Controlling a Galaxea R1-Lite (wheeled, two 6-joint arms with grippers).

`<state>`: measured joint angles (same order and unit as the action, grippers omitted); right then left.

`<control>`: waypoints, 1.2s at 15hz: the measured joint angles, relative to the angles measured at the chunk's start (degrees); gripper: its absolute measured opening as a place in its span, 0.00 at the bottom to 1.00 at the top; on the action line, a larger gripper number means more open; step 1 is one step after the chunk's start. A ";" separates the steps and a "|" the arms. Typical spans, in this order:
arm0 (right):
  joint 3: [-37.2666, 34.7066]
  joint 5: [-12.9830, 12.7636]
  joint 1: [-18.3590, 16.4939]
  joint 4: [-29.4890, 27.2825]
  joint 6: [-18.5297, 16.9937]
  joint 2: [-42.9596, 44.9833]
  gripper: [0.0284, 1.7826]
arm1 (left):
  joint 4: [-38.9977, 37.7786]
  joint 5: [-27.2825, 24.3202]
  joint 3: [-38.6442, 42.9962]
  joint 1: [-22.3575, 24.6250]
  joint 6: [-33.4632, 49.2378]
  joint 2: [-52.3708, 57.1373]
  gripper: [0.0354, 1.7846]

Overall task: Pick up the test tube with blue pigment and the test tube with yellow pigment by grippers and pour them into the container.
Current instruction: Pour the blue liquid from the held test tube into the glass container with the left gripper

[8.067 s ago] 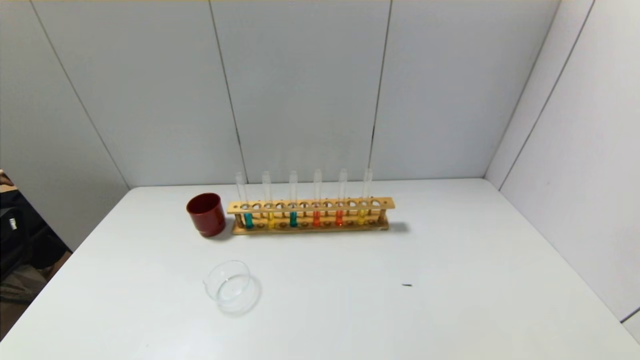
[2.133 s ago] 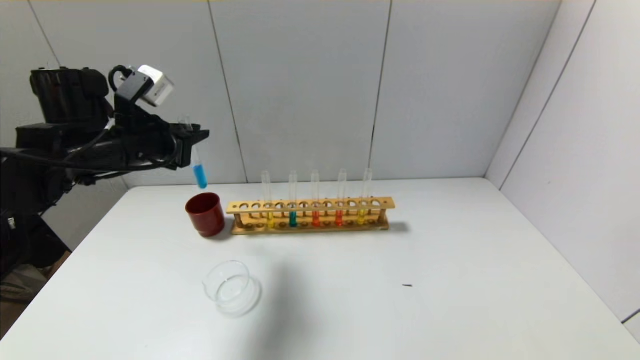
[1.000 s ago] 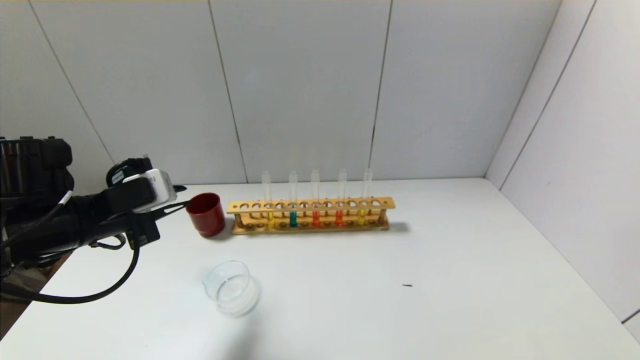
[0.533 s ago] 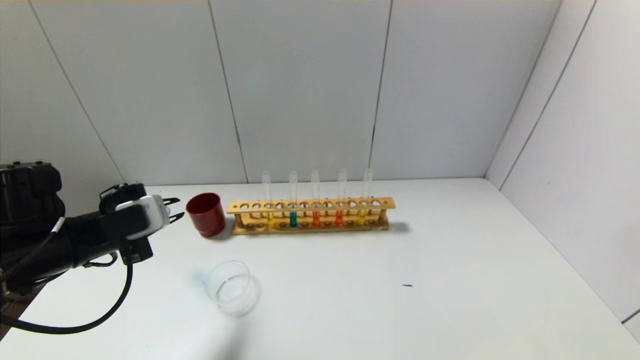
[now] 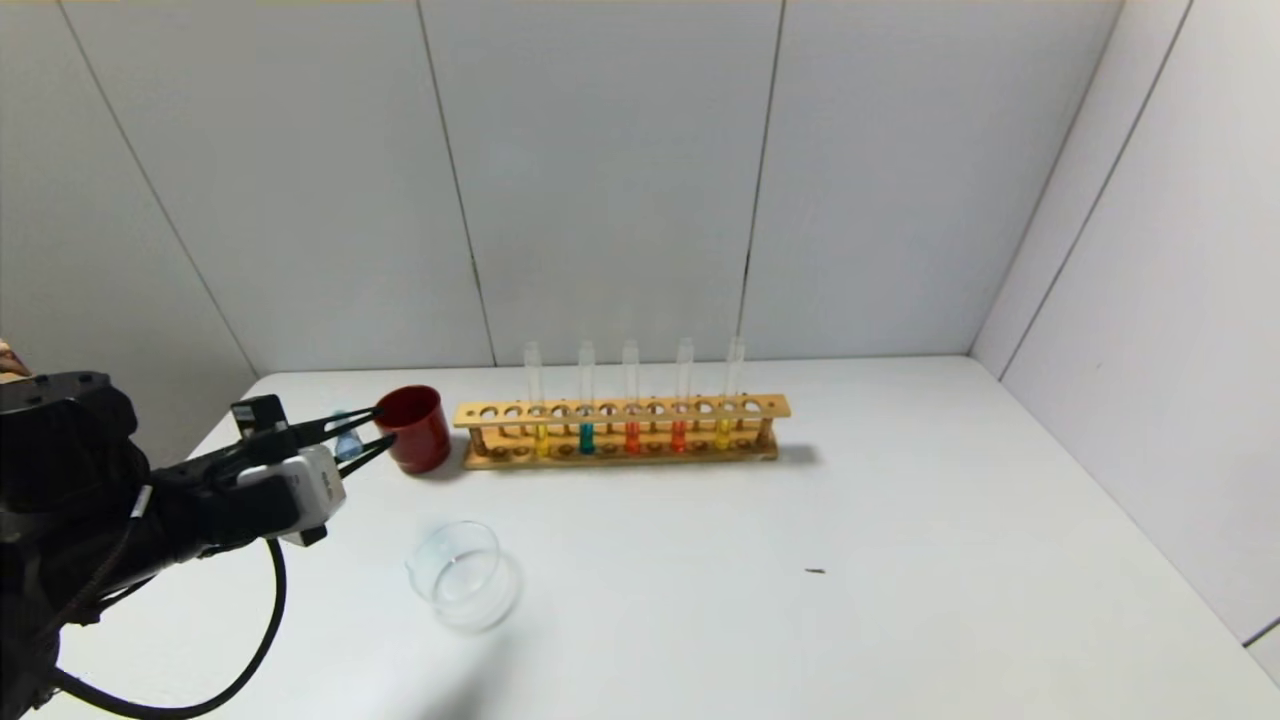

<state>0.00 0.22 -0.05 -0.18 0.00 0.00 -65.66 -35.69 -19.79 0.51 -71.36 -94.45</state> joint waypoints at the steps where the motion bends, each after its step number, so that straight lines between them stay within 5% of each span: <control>1: 0.00 0.02 0.00 0.00 0.00 0.00 0.98 | -4.02 -1.05 0.28 0.15 0.09 -2.05 0.18; 5: 0.00 0.02 0.00 0.00 0.00 0.00 0.98 | -15.32 -3.58 0.79 0.72 0.67 -8.57 0.18; 18: 0.00 0.00 0.02 0.00 0.00 0.00 0.98 | -8.46 -1.29 -3.23 -2.13 -13.23 -10.75 0.18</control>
<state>0.00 0.22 -0.02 -0.18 0.00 0.00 -74.12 -36.99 -23.02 -1.62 -84.59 -105.20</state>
